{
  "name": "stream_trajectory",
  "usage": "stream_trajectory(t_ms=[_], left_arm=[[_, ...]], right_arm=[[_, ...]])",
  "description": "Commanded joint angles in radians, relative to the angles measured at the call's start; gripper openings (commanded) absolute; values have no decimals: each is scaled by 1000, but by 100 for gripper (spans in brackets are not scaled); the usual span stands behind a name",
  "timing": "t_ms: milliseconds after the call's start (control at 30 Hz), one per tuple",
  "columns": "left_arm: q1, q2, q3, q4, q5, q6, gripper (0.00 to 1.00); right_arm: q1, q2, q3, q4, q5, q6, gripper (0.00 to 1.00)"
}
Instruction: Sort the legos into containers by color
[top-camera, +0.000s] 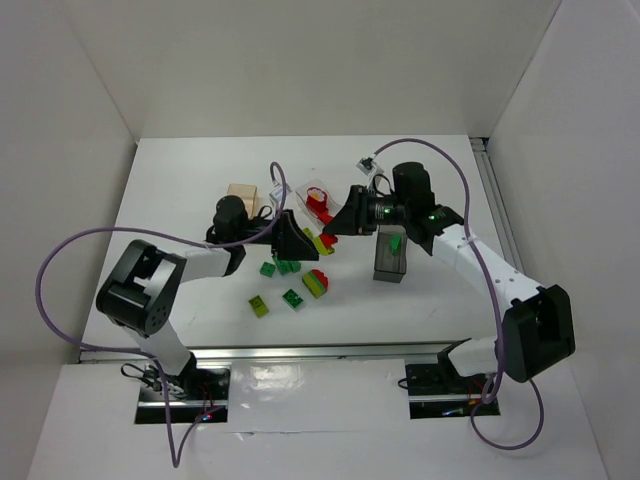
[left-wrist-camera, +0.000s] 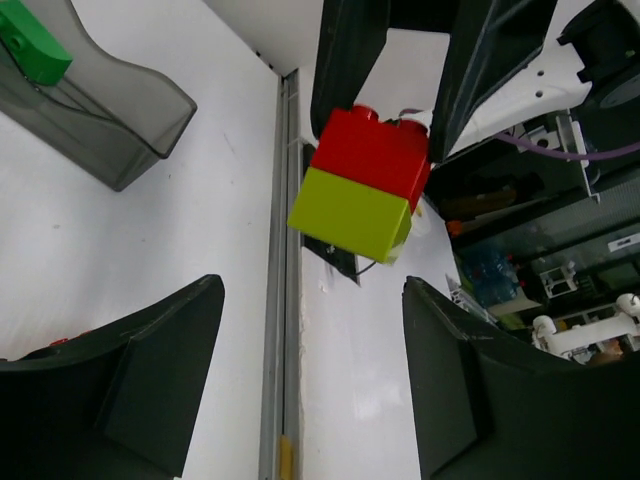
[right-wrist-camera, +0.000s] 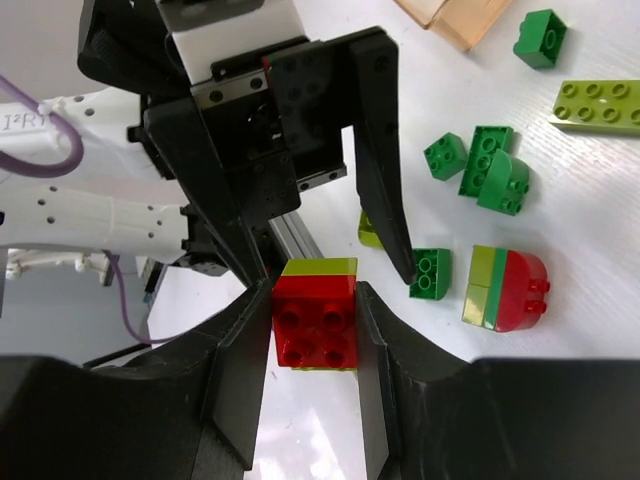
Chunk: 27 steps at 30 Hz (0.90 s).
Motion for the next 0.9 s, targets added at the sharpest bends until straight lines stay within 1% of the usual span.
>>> stream_trajectory(t_ms=[0,33,67,100,133,167,233,267,367,467,533,633,700,733,767,800,867], left_arm=[[-5,40,38,238,23,-90,79],[-5,51,38,285,36,-155,75],[-5,60,38,336,36,-189,73],[-5,83,38,423,45,-222,72],[-5,94,38,451,45,-248,72],[-5,105,38,461,45,-275,70],[-5,128,38,485,34,-292,70],[-5,128,38,523,34,-317,70],[-5,137,38,536,25,-326,70],[-5,137,38,547,25,-337,65],[-5,137,38,588,25,-360,65],[-5,146,38,640,25,-404,62],[-5,160,38,707,25,-452,62],[-5,160,38,784,25,-478,62],[-5,175,38,818,25,-504,62],[-5,175,38,818,25,-527,61],[-5,186,38,818,25,-527,60]], right_arm=[[-2,3,-18,71,-56,24,29],[-2,3,-18,71,-56,24,29],[-2,3,-27,71,-56,24,29],[-2,3,-27,71,-47,24,29],[-2,3,-27,71,-47,24,29],[7,3,-27,71,-47,24,29],[7,13,-36,81,-47,24,29],[7,13,-36,81,-47,12,29],[7,13,-36,68,-47,12,29],[17,22,-36,80,-47,12,29],[17,22,-46,91,-47,12,29],[17,31,-56,101,-47,21,29],[26,31,-56,110,-47,30,29],[26,40,-56,111,-47,30,29],[26,40,-56,111,-47,30,29],[26,40,-65,111,-47,30,29],[26,40,-66,120,-47,30,29]])
